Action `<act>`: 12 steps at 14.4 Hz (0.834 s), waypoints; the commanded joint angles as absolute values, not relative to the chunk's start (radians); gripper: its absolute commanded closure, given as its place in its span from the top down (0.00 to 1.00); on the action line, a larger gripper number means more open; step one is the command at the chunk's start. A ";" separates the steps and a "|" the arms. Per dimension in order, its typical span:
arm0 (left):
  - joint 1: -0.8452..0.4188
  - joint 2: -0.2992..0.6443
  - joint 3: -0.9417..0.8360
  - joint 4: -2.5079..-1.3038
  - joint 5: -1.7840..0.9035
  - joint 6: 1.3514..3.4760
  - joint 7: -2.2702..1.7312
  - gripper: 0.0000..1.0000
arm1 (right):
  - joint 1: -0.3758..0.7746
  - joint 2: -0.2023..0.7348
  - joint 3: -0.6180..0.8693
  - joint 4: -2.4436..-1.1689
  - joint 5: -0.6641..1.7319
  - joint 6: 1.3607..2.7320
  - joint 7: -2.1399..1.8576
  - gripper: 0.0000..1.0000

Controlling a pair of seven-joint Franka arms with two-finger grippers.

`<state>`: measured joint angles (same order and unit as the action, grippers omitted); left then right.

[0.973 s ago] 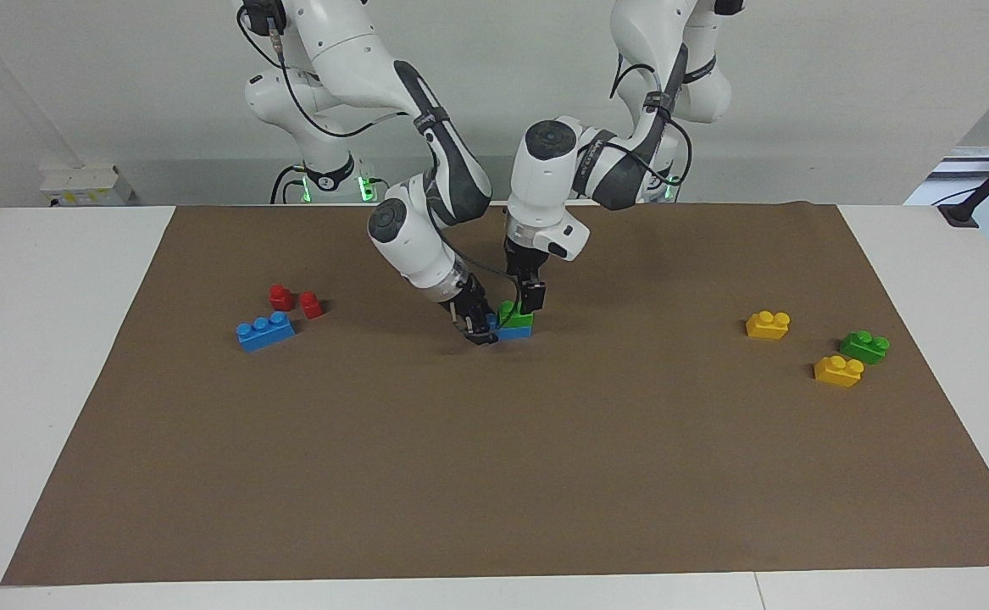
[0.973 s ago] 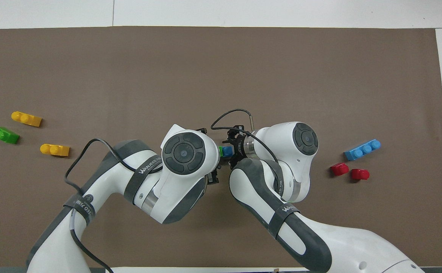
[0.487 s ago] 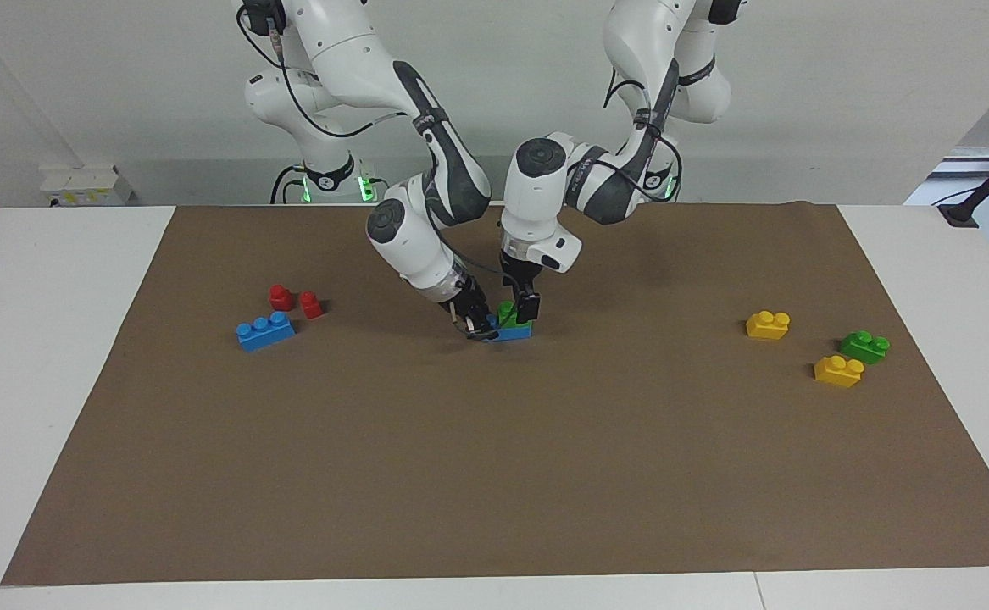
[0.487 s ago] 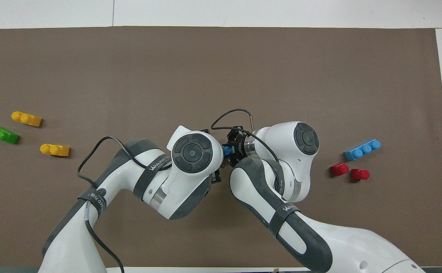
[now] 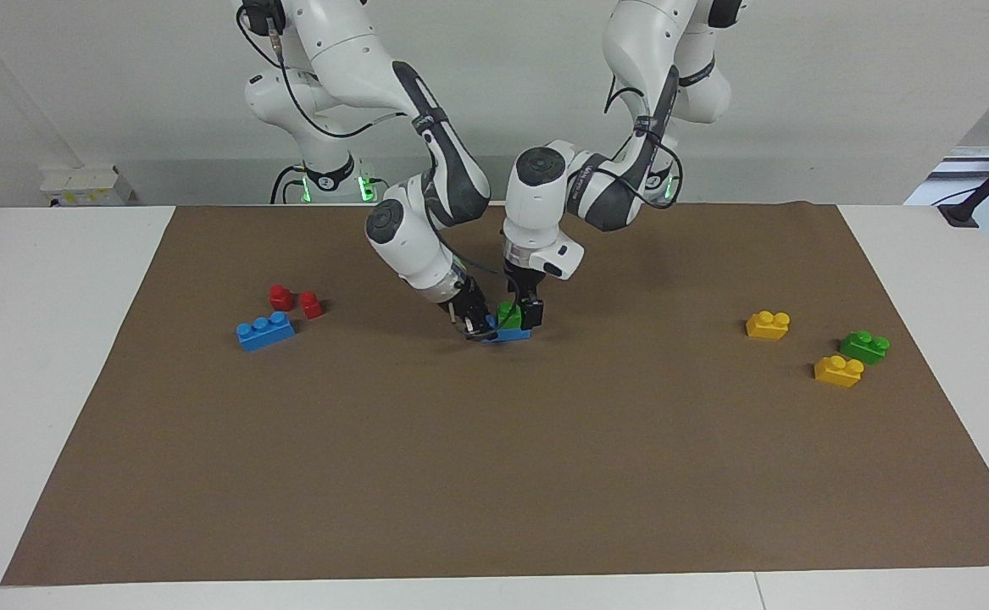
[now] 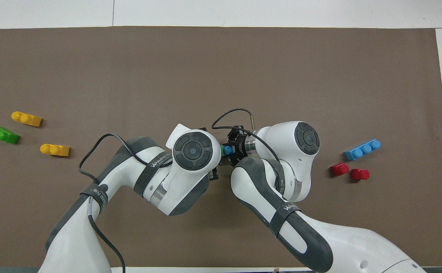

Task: Remove green block with left arm and hold with right
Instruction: 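Grasp the green end with the left gripper while the right gripper grasps blue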

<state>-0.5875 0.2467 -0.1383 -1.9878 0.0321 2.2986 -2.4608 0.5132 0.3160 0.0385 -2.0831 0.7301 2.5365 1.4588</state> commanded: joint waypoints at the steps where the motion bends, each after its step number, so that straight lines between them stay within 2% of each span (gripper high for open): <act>1: -0.595 0.252 -0.129 -1.996 0.057 2.325 -2.487 1.00 | 0.503 0.319 0.041 -2.091 0.779 2.556 1.416 0.00; 5: -0.595 0.252 -0.129 -1.994 0.063 2.321 -2.487 0.68 | 0.503 0.321 0.041 -2.089 0.779 2.556 1.416 0.00; 8: -0.597 0.252 -0.129 -1.993 0.083 2.324 -2.482 0.10 | 0.503 0.321 0.041 -2.089 0.779 2.557 1.416 0.00; 9: -0.598 0.253 -0.130 -1.993 0.095 2.325 -2.480 0.00 | 0.503 0.321 0.041 -2.089 0.779 2.557 1.414 0.00; 12: -0.597 0.253 -0.132 -1.991 0.097 2.327 -2.476 0.00 | 0.502 0.321 0.041 -2.089 0.779 2.557 1.414 0.00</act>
<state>-0.5875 0.2498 -0.1382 -1.9866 0.0826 2.3106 -2.4613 0.5105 0.3160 0.0378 -2.0835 0.7343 2.5365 1.4517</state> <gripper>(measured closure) 0.656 0.656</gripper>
